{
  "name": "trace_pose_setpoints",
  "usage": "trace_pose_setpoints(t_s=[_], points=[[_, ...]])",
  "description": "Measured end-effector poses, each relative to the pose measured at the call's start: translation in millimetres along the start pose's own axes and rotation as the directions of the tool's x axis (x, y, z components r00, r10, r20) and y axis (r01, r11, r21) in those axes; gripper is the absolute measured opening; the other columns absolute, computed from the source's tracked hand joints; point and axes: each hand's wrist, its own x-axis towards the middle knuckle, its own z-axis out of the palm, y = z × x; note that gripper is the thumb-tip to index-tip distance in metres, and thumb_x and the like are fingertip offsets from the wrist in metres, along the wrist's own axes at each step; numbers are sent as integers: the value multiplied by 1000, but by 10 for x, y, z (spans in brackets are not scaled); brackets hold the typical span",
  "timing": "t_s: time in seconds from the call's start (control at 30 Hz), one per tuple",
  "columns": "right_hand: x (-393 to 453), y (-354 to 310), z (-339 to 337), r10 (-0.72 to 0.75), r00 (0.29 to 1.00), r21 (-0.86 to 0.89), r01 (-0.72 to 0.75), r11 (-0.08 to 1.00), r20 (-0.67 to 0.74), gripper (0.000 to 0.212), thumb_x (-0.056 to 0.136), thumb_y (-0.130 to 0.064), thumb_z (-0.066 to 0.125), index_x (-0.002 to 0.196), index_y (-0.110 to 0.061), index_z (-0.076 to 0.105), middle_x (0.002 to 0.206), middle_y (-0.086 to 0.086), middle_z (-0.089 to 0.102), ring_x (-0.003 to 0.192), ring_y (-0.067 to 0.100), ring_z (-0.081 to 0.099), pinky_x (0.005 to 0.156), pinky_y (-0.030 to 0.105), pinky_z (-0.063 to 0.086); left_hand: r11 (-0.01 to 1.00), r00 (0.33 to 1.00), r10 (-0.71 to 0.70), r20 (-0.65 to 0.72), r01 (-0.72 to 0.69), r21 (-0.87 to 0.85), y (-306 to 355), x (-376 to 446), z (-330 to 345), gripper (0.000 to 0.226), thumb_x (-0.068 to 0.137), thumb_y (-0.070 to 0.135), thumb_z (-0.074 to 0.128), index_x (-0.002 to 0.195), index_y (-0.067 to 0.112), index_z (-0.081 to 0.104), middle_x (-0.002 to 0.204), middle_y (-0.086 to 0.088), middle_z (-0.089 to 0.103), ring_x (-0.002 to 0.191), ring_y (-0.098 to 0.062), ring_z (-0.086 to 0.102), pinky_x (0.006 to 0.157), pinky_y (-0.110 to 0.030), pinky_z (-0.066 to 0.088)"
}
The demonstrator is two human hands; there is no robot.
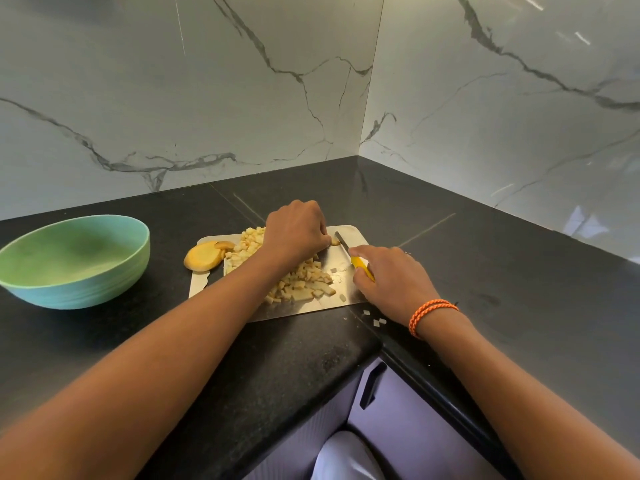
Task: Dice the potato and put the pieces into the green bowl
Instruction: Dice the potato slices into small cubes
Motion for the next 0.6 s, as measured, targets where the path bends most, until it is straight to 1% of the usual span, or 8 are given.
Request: trace_pose_setpoints(t_s=[0.1,0.2,0.27,0.33,0.4,0.47,0.53,0.6], points=[[-97,40,-47,14,1000,37,-15,999,24,44,103,-36,49,147,-31,51,116,4,70,92,18,64,82,31,52,1000,1000,-10,-7,10,-1,-2,-2,13,16,88,38,83,91,22,83,79,11,72,70,-10,65,70,-34,61],[-233,48,-71,9,1000,37,-9,999,16,43,103,-37,50,147,-33,51,113,1,70,93,17,62,78,28,48,1000,1000,-11,-15,11,0,1,-12,6,15,88,38,83,90,23,83,79,11,72,69,-10,65,70,-34,62],[-320,44,-75,3,1000,46,-3,999,6,43,103,-38,50,147,-33,51,101,-4,67,88,15,60,76,26,45,1000,1000,-9,-22,10,6,15,-21,3,14,88,38,83,90,23,83,78,11,72,69,-10,65,70,-35,62],[-370,56,-96,1,1000,47,-1,999,2,43,103,-38,50,146,-33,52,87,-10,59,81,11,58,74,25,44,1000,999,-11,-31,11,10,25,-33,8,14,88,37,82,90,24,83,77,11,72,69,-10,65,70,-36,63],[-376,80,-118,12,1000,71,-12,997,-4,41,103,-36,51,144,-32,55,74,-17,50,68,7,53,68,22,40,1000,999,-5,-35,5,12,34,-50,7,13,89,36,82,90,23,83,77,11,71,68,-10,64,69,-34,62],[-346,86,-127,26,999,103,-22,994,-41,39,103,-34,51,141,-32,57,66,-16,49,57,6,50,61,20,37,1000,999,18,-27,-17,22,29,-54,-4,14,91,36,80,92,22,83,78,10,72,68,-11,64,67,-32,61],[-295,73,-120,34,994,116,-22,993,-101,41,102,-34,50,142,-33,56,74,-9,63,59,7,55,62,23,47,999,999,45,-3,-45,21,3,-37,-29,15,93,37,78,95,23,83,83,10,73,71,-11,64,66,-30,58],[-230,63,-91,45,990,114,-30,993,-136,43,101,-36,49,144,-33,54,87,0,71,66,12,60,71,34,58,998,998,61,31,-61,-1,-36,-13,-57,17,94,40,76,98,25,82,88,11,74,74,-11,64,67,-29,57]])
